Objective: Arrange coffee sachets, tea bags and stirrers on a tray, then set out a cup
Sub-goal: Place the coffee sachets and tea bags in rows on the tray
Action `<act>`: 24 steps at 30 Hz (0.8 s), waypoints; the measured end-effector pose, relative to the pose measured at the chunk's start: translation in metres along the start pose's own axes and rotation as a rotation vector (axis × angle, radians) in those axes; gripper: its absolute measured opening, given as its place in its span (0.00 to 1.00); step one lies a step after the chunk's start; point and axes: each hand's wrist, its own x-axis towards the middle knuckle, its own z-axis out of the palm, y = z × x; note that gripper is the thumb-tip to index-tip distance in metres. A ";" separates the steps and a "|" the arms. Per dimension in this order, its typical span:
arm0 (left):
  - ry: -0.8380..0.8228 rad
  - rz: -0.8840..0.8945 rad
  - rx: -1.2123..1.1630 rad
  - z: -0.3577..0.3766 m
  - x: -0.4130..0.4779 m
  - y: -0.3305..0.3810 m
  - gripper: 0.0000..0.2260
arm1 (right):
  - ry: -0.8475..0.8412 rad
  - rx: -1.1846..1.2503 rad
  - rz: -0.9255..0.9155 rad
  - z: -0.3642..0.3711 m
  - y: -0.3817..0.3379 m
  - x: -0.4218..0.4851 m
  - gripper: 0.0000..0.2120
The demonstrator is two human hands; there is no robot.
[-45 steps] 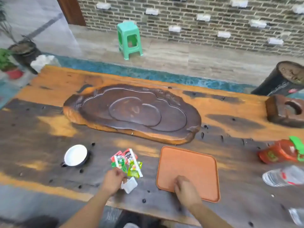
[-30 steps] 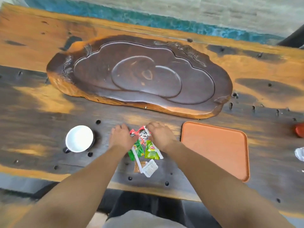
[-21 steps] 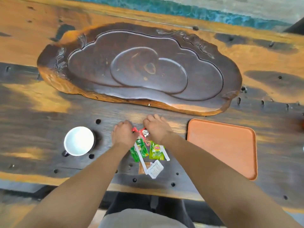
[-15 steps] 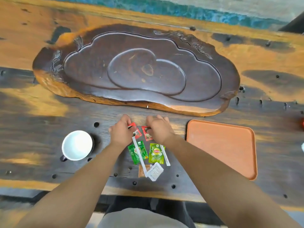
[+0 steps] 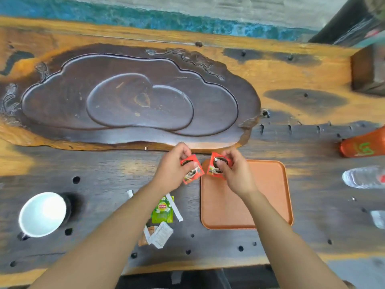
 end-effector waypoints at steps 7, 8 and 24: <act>-0.149 0.028 0.490 0.108 0.017 -0.009 0.11 | -0.101 -0.277 0.034 -0.050 0.077 0.003 0.11; -0.113 0.067 0.570 0.114 0.019 -0.011 0.11 | -0.073 -0.333 0.008 -0.050 0.085 0.005 0.12; 0.050 0.193 0.900 0.142 -0.008 -0.040 0.21 | -0.030 -0.687 -0.198 -0.036 0.117 -0.021 0.23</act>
